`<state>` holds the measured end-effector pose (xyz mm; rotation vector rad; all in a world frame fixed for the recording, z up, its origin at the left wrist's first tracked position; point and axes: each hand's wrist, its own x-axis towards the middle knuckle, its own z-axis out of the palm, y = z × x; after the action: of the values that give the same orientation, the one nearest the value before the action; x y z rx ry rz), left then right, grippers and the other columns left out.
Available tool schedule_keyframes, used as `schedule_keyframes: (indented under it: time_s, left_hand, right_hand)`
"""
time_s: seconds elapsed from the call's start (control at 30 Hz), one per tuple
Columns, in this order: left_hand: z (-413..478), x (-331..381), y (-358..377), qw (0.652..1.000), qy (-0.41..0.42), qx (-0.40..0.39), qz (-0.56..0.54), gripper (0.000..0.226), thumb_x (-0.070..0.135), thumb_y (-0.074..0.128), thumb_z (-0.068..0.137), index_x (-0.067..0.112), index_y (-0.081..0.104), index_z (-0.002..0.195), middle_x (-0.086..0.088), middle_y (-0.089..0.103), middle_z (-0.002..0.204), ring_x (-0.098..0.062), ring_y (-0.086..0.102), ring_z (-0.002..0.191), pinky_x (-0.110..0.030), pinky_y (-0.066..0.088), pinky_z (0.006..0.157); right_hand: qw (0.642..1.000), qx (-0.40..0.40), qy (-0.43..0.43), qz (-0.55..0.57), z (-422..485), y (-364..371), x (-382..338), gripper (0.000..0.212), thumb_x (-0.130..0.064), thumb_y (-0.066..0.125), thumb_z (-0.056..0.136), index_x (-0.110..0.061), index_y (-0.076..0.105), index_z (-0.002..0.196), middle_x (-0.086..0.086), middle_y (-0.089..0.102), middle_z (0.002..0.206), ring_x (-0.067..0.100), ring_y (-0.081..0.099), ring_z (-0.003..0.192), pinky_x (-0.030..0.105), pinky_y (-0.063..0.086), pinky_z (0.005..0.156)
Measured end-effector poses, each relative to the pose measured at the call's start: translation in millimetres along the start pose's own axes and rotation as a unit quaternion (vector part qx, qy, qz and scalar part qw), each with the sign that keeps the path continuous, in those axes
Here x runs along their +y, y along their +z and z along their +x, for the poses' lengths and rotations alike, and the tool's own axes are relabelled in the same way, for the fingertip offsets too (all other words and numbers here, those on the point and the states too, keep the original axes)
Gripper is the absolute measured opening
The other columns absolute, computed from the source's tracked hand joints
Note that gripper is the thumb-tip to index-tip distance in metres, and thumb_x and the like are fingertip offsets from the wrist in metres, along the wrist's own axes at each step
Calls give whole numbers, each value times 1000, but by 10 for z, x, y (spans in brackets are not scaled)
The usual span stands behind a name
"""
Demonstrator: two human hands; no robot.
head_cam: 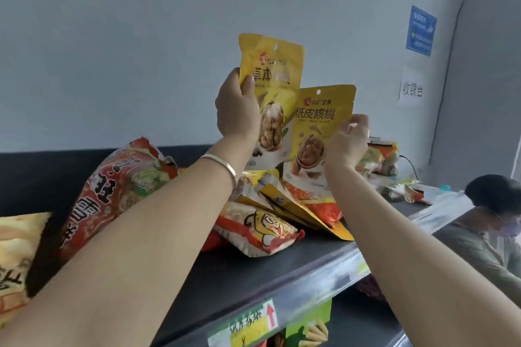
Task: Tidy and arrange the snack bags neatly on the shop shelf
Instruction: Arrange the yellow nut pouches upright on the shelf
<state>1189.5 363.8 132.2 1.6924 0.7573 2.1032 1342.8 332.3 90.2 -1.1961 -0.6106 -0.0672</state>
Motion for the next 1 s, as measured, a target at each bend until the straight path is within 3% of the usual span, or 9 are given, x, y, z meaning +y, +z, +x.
schedule_keyframes:
  time_s: [0.1,0.2,0.3,0.37,0.53,0.63,0.73,0.87,1.0]
  left_hand:
    - [-11,-91,152,999,-5,31,41,18,22,40,100,19,56,94,8,58,88,-10,54,83,-24,40,70]
    - [-83,-258,242,995,-7,62,82,22,20,40,101,11,60,102,6,57,91,-9,51,84,-9,33,60]
    - [-104,-430,272,991,-15,76,108,24,19,38,101,8,60,103,5,57,92,-8,51,83,-4,34,57]
    - [-73,-534,285,991,-14,78,112,24,18,38,101,8,60,102,3,58,92,-10,52,83,-8,34,58]
    - [-30,-725,372,988,-14,73,135,26,17,37,101,4,59,106,-2,59,97,-14,51,88,-18,33,71]
    - [35,-864,415,985,-56,31,160,26,21,34,102,8,56,109,-6,61,107,-24,56,100,-30,41,84]
    - [45,-1110,442,965,-153,-66,202,32,22,39,99,19,39,131,-6,55,125,-32,53,113,-49,42,97]
    - [-124,-1420,381,913,-277,-183,237,48,16,51,92,17,31,135,-9,51,125,-30,53,110,-39,47,89]
    - [-158,-1456,347,897,-273,-212,276,56,14,55,88,17,31,138,-7,46,134,-29,50,116,-38,47,91]
  right_hand:
    - [999,-42,-3,2,182,144,174,16,-16,33,103,-14,47,110,2,56,87,8,50,63,25,36,57]
    - [997,-82,-4,4,256,306,344,15,-15,32,103,-15,46,107,5,58,92,6,49,62,20,35,49]
    - [992,-127,-3,-2,234,474,516,16,-13,32,102,-12,46,110,7,58,90,21,57,74,32,48,60]
    - [985,-171,3,-29,218,565,642,22,-5,31,99,-13,44,114,7,57,91,25,57,76,39,51,64]
    - [972,-220,55,-66,252,582,958,39,3,31,93,-17,40,125,8,60,95,20,53,68,36,47,62]
    - [973,-219,48,-49,300,564,1019,50,7,33,93,-20,37,135,7,62,109,20,57,78,34,46,66]
    - [974,-222,33,-35,359,562,991,70,14,37,89,-23,25,147,7,49,137,26,54,114,39,52,85]
    - [963,-258,-1,-72,371,501,957,68,9,41,91,-19,22,150,7,37,146,26,44,124,28,40,82]
    - [952,-278,-11,-127,379,441,979,62,6,38,95,-16,22,151,11,29,151,26,39,130,29,36,89]
